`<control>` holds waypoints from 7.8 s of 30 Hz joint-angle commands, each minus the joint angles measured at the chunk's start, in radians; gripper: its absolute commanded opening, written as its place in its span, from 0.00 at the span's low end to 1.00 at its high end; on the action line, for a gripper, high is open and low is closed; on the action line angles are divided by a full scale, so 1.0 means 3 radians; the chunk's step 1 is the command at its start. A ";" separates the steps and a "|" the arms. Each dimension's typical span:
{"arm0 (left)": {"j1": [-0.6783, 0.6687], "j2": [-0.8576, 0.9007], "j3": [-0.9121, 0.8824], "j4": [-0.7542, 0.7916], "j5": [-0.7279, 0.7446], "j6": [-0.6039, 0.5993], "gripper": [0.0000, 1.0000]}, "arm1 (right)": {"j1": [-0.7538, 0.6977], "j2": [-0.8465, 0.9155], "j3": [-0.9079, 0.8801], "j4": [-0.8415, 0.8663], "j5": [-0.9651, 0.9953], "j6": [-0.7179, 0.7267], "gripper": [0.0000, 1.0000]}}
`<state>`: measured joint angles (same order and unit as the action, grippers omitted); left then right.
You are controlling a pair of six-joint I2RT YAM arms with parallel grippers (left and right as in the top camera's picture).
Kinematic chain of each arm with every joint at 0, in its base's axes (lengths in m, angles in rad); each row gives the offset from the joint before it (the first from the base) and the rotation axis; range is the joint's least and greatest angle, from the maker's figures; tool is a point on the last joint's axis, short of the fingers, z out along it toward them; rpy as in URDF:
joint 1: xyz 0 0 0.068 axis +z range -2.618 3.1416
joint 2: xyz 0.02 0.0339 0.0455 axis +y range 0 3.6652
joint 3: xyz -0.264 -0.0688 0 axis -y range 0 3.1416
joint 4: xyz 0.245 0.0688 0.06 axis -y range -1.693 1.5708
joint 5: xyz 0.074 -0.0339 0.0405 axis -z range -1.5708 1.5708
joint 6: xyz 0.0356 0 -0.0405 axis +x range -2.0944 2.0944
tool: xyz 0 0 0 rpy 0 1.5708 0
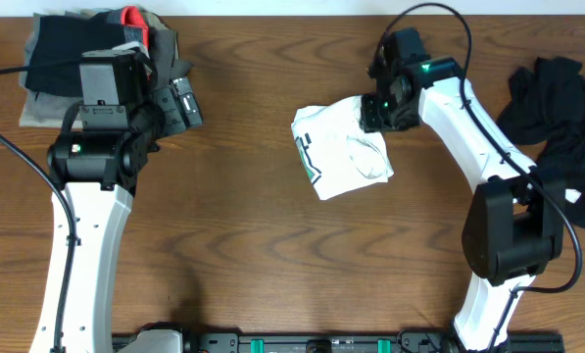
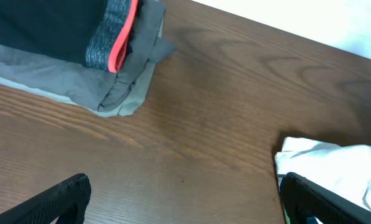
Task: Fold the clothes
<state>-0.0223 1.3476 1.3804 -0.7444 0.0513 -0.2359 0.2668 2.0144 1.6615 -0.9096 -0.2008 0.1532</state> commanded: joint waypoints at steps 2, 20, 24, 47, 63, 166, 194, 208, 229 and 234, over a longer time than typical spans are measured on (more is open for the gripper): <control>0.0014 -0.0003 -0.0006 0.0001 -0.0051 0.0020 0.98 | 0.0069 0.0112 0.0058 0.0056 -0.0401 -0.0374 0.38; 0.0014 -0.0003 -0.0006 0.0004 -0.0051 0.0020 0.98 | 0.0153 0.0408 0.0184 0.0362 -0.0782 -0.0491 0.01; 0.0014 -0.0003 -0.0006 0.0003 -0.0051 0.0020 0.98 | 0.0079 0.0408 0.0548 0.0278 -0.0778 -0.0515 0.01; 0.0014 -0.0003 -0.0006 -0.0011 -0.0051 0.0020 0.98 | -0.0326 0.0418 0.0782 -0.0149 -0.0048 -0.0070 0.40; 0.0014 -0.0003 -0.0006 -0.0011 -0.0050 0.0020 0.98 | 0.0137 0.0445 0.0727 -0.0060 0.0418 0.1601 0.73; -0.2758 0.2911 0.1017 0.1803 -0.0650 0.1325 0.98 | -0.1869 -0.0272 0.0787 -0.0581 -0.0032 0.0532 0.99; -0.2140 0.3245 0.0978 0.0680 -0.1298 0.1385 0.98 | -0.1714 -0.0272 0.0777 -0.0455 -0.0014 0.0482 0.99; -0.2182 0.2918 0.1067 0.0958 -0.1400 0.1532 0.98 | -0.1714 -0.0272 0.0615 -0.0312 -0.0017 0.0482 0.99; -0.1946 0.3071 0.1067 0.1467 -0.1175 0.1268 0.92 | -0.1706 -0.0272 0.0615 -0.0310 -0.0020 0.0481 0.99; -0.1957 0.3071 0.1066 0.1448 -0.0937 0.1268 0.85 | -0.1695 -0.0272 0.0615 -0.0322 -0.0019 0.0479 0.99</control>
<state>-0.6010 2.2536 1.7035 -0.3069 -0.2852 0.1543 -0.2512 1.9457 1.8549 -1.0050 -0.2085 0.3168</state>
